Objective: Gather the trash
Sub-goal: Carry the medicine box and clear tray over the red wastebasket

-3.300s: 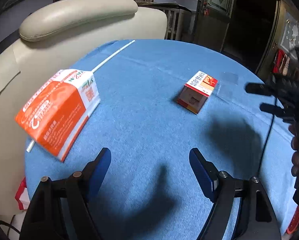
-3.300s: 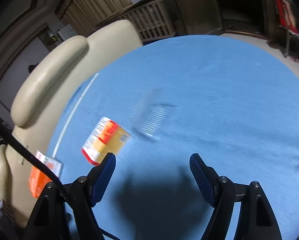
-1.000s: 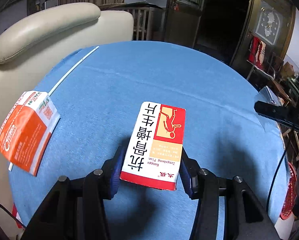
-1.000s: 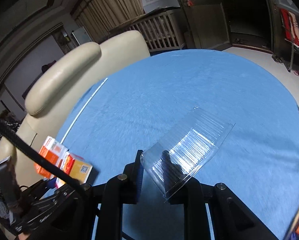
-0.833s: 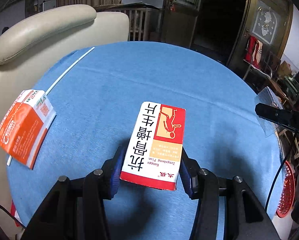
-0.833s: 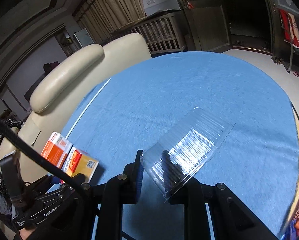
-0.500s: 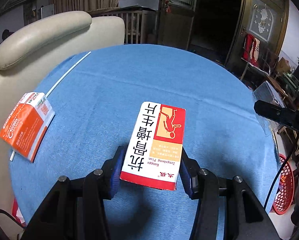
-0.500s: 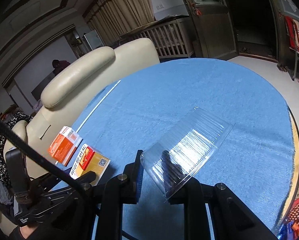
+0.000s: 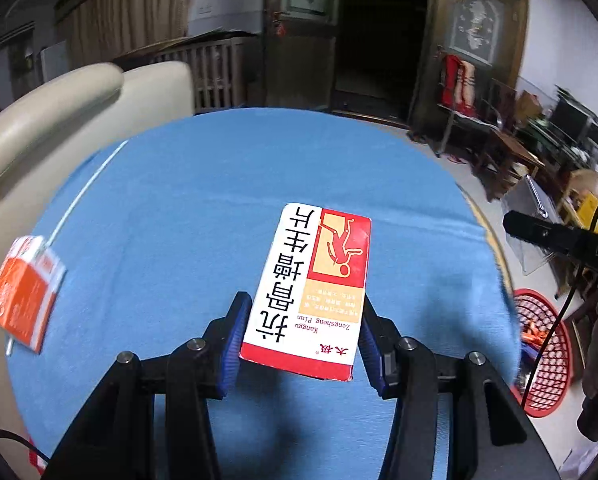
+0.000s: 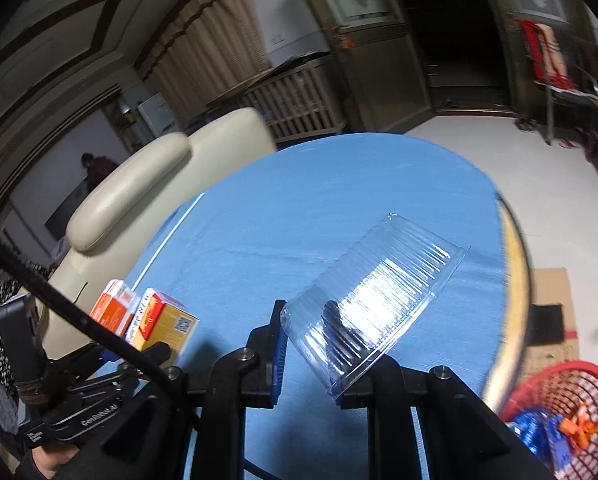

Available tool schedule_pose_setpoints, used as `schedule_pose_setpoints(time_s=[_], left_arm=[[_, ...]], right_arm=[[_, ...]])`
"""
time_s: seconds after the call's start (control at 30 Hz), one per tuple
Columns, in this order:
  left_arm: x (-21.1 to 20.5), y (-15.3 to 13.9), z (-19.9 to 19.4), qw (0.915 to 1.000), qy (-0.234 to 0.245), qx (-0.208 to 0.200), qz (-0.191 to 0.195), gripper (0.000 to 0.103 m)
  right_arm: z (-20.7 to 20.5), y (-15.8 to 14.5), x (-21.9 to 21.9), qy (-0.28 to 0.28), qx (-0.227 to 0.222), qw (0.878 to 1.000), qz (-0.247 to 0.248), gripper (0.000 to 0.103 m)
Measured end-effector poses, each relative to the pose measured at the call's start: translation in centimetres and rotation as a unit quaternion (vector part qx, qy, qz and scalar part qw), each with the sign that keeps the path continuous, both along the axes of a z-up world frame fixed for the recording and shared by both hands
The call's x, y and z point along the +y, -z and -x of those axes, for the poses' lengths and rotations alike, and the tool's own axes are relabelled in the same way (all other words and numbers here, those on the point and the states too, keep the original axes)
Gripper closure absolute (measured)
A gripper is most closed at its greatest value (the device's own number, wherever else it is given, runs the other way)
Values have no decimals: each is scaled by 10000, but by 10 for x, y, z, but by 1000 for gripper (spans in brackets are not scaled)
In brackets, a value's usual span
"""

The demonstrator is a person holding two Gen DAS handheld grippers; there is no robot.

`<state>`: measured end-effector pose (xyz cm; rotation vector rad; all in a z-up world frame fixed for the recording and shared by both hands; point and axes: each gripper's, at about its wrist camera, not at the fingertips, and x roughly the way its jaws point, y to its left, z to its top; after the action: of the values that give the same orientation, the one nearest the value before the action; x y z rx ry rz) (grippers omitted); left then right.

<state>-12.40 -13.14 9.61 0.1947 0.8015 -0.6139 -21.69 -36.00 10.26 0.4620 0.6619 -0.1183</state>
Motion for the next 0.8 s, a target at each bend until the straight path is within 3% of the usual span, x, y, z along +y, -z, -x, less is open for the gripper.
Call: schedule_pose_setpoints(time_s=[0.43, 0.8], left_arm=[[-94, -7, 50, 9930, 1185, -24, -31, 51], [-140, -9, 78, 9846, 1738, 35, -190, 51]], right_arm=[[112, 8, -89, 1267, 56, 9919, -58, 84], [149, 45, -135, 1537, 377, 9866, -400, 84]])
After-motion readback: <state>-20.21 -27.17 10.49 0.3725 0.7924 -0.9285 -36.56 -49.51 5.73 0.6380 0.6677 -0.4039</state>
